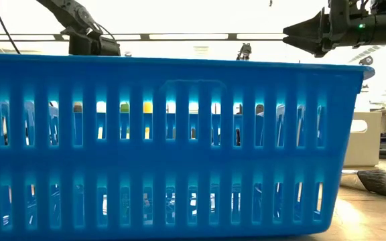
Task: Pick & Place Paint Supplies
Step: Put the black paint bottle into the white bin
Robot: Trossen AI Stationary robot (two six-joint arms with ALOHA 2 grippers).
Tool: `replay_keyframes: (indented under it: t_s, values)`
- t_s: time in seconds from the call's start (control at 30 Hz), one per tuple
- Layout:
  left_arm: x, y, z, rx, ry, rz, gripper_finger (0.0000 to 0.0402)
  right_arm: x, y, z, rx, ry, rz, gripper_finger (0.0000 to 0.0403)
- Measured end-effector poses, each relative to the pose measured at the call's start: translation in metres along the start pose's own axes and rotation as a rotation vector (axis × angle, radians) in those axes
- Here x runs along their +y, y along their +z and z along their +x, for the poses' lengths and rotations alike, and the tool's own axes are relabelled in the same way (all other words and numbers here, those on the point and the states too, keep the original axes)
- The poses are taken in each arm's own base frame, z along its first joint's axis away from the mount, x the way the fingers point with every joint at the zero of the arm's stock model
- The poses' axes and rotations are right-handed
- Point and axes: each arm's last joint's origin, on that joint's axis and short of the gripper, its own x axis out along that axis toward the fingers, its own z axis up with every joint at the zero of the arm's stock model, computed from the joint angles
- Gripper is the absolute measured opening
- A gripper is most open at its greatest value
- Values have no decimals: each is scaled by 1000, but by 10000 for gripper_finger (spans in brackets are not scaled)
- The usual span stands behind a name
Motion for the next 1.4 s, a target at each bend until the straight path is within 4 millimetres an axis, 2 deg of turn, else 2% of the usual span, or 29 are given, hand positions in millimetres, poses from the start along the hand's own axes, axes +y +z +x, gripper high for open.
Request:
replay_keyframes:
  t_s: [0.5, 0.93, 1.03, 1.23, 1.4]
  values:
    - [-2, 1, 0, -4, -26, 7, 333, 0, 0, 0, 0, 0, -1, 278]
    - [-2, 1, 0, 6, -31, 10, 208, 0, 0, 0, 0, 0, 0, 278]
    - [-2, 1, 0, 6, -31, 10, 208, 0, 0, 0, 0, 0, -1, 278]
    - [-2, 1, 0, 10, -34, 10, 238, 0, 0, 0, 0, 0, 0, 278]
    - [-2, 1, 0, 12, -36, 7, 227, 0, 0, 0, 0, 0, 0, 278]
